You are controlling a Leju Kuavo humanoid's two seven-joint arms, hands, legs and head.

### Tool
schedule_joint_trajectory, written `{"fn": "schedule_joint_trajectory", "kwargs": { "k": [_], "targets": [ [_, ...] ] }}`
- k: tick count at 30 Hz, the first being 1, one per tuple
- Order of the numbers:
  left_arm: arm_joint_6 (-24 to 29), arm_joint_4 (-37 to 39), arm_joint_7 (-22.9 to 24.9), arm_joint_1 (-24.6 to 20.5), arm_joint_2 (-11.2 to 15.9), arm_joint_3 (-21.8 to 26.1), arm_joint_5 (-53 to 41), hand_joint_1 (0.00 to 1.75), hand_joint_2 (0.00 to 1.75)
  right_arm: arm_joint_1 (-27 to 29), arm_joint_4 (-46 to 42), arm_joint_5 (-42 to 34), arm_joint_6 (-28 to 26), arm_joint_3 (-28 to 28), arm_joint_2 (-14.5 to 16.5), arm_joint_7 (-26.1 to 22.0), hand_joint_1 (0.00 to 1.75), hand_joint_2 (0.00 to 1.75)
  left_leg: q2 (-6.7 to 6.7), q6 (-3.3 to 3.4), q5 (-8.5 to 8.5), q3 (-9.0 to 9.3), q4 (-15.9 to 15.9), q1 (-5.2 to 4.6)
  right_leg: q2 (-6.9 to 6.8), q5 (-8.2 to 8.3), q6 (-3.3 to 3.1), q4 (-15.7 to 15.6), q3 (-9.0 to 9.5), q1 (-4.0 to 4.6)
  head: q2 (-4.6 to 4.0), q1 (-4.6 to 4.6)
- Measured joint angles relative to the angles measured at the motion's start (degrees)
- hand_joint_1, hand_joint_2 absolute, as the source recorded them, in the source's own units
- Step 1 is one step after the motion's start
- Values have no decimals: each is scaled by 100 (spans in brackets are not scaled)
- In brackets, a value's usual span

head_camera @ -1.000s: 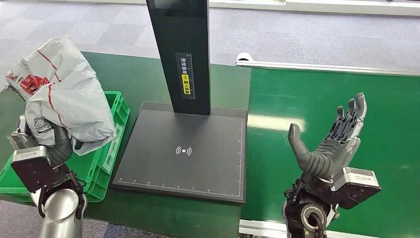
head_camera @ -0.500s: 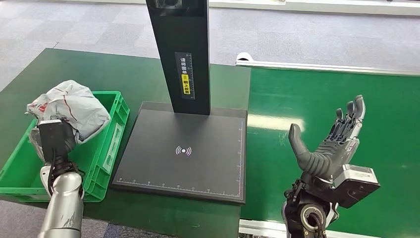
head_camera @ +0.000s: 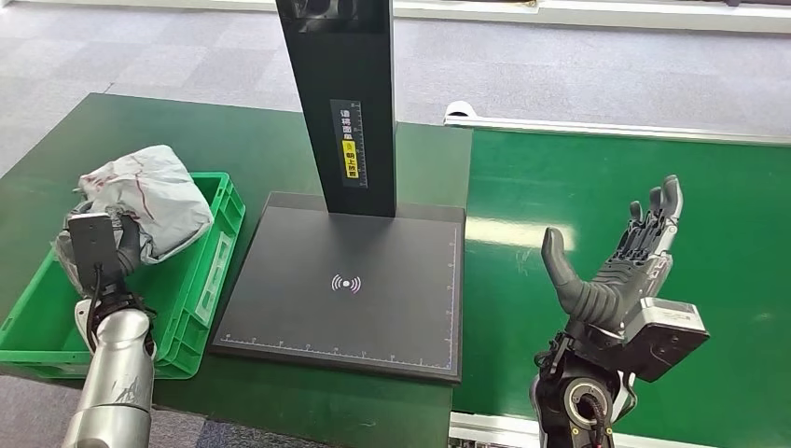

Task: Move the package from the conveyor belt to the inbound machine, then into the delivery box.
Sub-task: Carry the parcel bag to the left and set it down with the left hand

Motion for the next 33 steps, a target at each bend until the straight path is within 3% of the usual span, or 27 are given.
{"fn": "schedule_joint_trajectory", "kwargs": {
  "k": [11,18,26,33],
  "targets": [
    [5,-219,-280,126,-24,30,368,0,175,-6,97,0,-19,-10,0,1,0,175,1,0,0,-3,1,0,1,0,0,0,-3,0,2,0],
    [-348,-1357,-876,754,-258,-113,957,0,175,-8,177,-9,3,-18,0,-1,0,175,10,0,-2,-23,3,0,5,0,1,0,-26,0,0,-1],
    [-852,-3350,-1546,1715,-519,-1073,1210,0,175,-9,331,-40,212,-31,0,5,0,175,9,0,-9,-30,2,-1,4,-2,2,-2,-33,-1,0,0],
    [-1634,-4124,-1468,2298,-599,-2033,1515,0,175,75,497,-27,504,-29,-2,145,0,175,6,0,-10,-30,2,0,4,-2,1,-3,-33,-1,2,-1]
  ]
}}
